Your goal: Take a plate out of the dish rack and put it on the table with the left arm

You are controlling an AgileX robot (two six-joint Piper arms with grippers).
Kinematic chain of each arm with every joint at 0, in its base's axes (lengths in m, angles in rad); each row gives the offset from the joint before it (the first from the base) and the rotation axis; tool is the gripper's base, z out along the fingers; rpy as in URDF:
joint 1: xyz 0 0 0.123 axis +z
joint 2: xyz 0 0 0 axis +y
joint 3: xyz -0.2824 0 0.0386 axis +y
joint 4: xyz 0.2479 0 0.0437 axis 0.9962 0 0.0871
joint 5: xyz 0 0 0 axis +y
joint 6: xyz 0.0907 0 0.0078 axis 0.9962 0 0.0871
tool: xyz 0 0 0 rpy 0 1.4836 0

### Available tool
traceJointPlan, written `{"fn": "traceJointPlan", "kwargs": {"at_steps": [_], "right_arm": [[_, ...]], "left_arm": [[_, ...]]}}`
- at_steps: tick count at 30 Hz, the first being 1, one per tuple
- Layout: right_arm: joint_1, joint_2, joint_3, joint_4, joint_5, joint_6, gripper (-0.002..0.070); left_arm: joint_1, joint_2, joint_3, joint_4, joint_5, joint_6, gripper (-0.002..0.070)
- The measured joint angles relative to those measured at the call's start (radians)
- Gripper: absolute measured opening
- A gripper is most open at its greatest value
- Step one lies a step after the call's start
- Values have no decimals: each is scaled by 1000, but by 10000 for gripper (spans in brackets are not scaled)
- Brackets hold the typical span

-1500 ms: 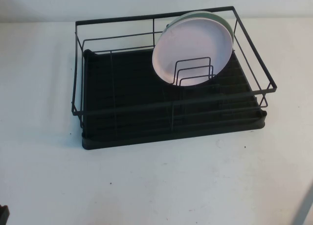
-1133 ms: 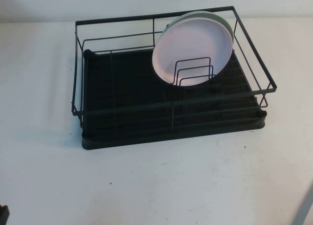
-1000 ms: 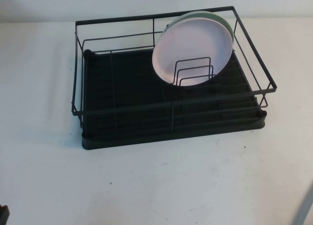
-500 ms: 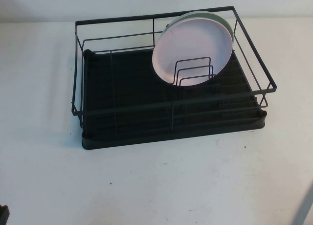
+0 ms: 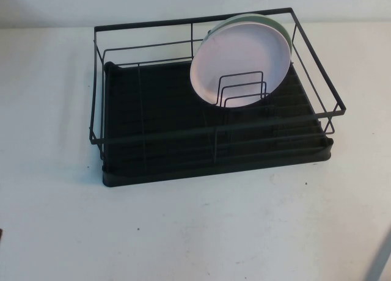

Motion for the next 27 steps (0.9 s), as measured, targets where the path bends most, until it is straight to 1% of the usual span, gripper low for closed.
{"fn": "traceJointPlan", "kwargs": {"at_steps": [3,6,10,12,14,17,20,22,24,27], "right_arm": [[0,0,0,0,0,0,-18],[0,0,0,0,0,0,-18],[0,0,0,0,0,0,-18],[0,0,0,0,0,0,-18],[0,0,0,0,0,0,-18],[0,0,0,0,0,0,-18],[0,0,0,0,0,0,-18],[0,0,0,0,0,0,-18],[0,0,0,0,0,0,-18],[0,0,0,0,0,0,-18]], "left_arm": [[0,0,0,-33,-81,24,-3],[0,0,0,-43,-121,25,-3],[0,0,0,-55,-139,6,-3],[0,0,0,-51,-110,12,-3],[2,10,-31,-17,2,58,-3],[2,124,-187,93,268,183,-3],[2,299,-427,222,518,310,-3],[2,430,-586,282,677,418,-3],[2,540,-713,308,785,523,-3],[2,707,-886,296,893,699,-3]]}}
